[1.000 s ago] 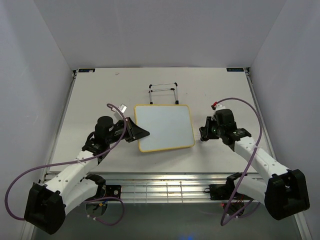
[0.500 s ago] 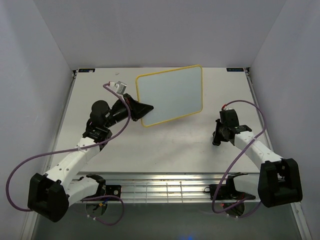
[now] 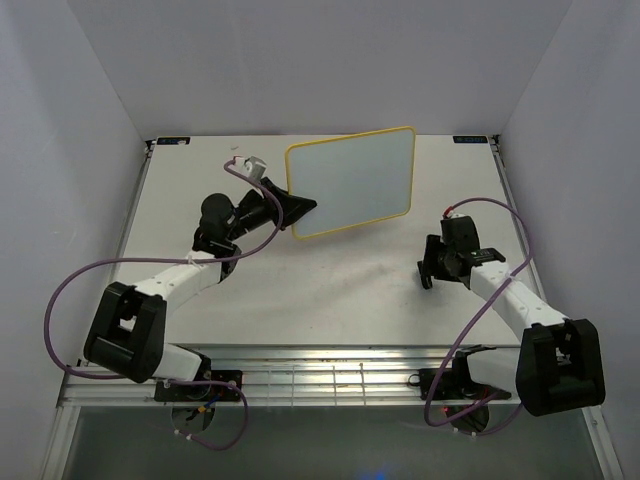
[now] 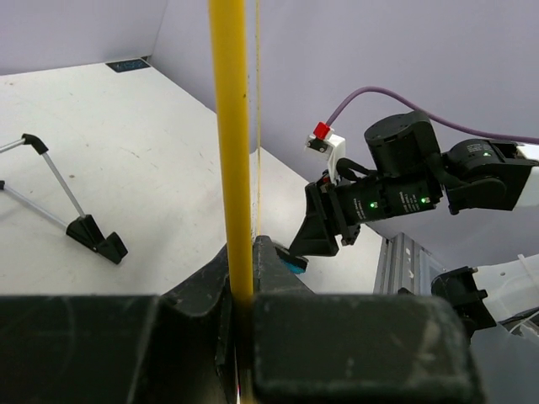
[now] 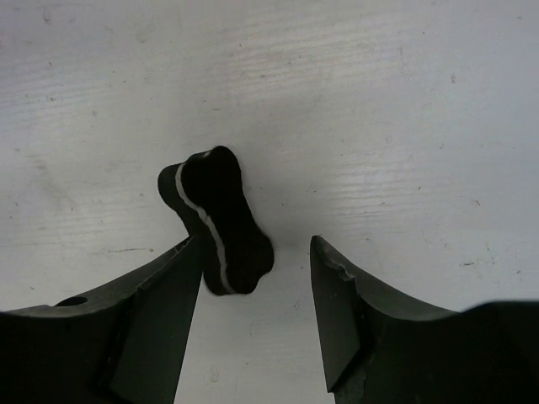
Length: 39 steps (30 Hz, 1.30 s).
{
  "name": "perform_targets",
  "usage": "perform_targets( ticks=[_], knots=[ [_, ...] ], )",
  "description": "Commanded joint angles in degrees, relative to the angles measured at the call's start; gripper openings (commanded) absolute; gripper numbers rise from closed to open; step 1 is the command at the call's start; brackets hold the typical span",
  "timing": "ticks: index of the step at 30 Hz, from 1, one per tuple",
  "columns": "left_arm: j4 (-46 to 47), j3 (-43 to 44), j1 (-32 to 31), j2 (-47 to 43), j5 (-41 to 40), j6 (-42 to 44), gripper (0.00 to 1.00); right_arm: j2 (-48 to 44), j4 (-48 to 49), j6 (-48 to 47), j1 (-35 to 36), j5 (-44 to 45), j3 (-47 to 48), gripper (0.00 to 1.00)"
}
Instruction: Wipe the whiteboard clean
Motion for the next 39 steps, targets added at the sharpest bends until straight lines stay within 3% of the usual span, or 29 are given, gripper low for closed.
perform_targets(
  ticks=[1, 10, 20, 27, 36, 39],
  knots=[
    [14.18, 2.63, 1.76, -0.36, 2.24, -3.79, 0.00, -1.76, -0.90, -0.50, -0.37, 0.39, 3.81, 0.59],
    [13.93, 4.39, 4.48, 1.66, 2.85, -4.50, 0.00, -1.23, -0.81, -0.85, -0.45, -2.50, 3.46, 0.60],
    [16.38, 6.67, 5.80, 6.05, 5.13, -3.53, 0.00, -9.82, -1.51, -1.20, -0.37, -9.70, 3.55, 0.60],
    [25.25, 11.50, 7.03, 15.01, 9.53, -4.32, 0.00, -17.48, -3.26, -2.78, -0.37, -15.87, 4.16, 0.62],
    [24.21, 23.09, 9.84, 26.35, 18.40, -3.27, 0.00, -22.41, -4.94, -3.13, -0.37, -18.94, 4.60, 0.64],
    [28.05, 24.42, 11.86, 30.04, 20.68, -6.50, 0.00, -25.04, -4.68, -2.96, -0.37, -19.29, 4.25, 0.69]
  ],
)
